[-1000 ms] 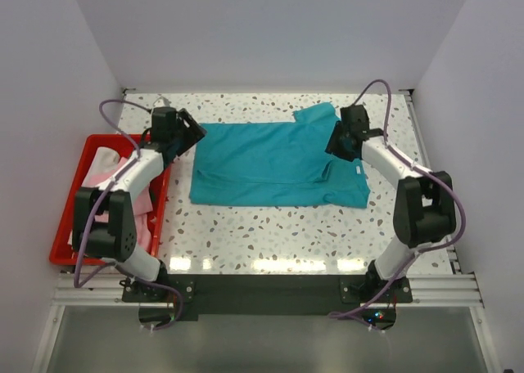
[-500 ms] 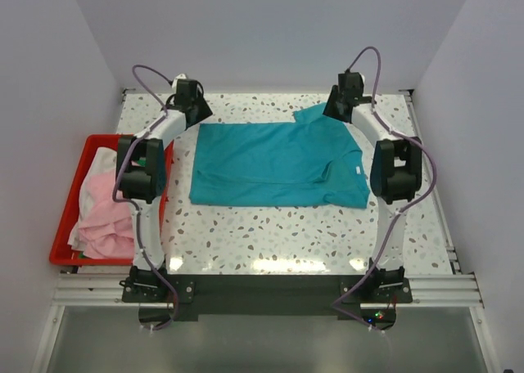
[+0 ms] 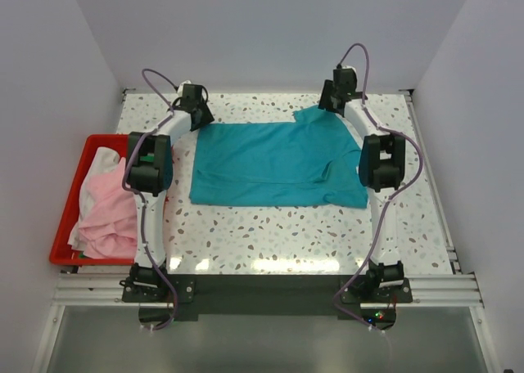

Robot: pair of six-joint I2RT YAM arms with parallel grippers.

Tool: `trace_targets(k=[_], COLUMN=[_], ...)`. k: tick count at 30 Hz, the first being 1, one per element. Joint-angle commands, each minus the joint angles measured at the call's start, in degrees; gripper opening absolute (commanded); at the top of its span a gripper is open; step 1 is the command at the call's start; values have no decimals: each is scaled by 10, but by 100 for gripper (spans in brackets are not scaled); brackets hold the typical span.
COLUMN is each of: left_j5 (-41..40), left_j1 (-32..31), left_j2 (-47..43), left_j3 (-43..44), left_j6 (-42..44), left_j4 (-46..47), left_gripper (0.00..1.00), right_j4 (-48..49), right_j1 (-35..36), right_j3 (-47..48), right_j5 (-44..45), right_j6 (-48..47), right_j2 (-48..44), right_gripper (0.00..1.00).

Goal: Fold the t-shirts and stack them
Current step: Fold the tshirt

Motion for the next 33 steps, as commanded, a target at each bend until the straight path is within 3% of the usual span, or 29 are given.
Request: trace_targets(k=[1, 6, 11, 15, 19, 23, 33], left_j5=[-12, -14, -16, -18, -18, -17, -23], left_j1=[-3, -3, -3, -3, -2, -2, 1], left_j2=[9, 16, 15, 10, 8, 0, -52], left_j3=[19, 18, 16, 14, 14, 12, -16], left_j6=[12, 12, 14, 16, 16, 13, 10], left_j4=[10, 13, 12, 15, 17, 22, 52], left_gripper=[51, 50, 44, 37, 27, 20, 15], right_j4=[6, 5, 7, 18, 23, 30, 64], right_j1=[-14, -20, -21, -22, -22, -26, -30], right_j3=[39, 59, 74, 69, 65, 59, 5], right_j5=[7, 6, -5, -17, -17, -24, -26], right_j6=[-25, -32, -21, -6, 0, 12, 29], right_j2=[15, 39, 55, 58, 54, 42, -28], right_gripper=[56, 58, 56, 42, 19, 3, 0])
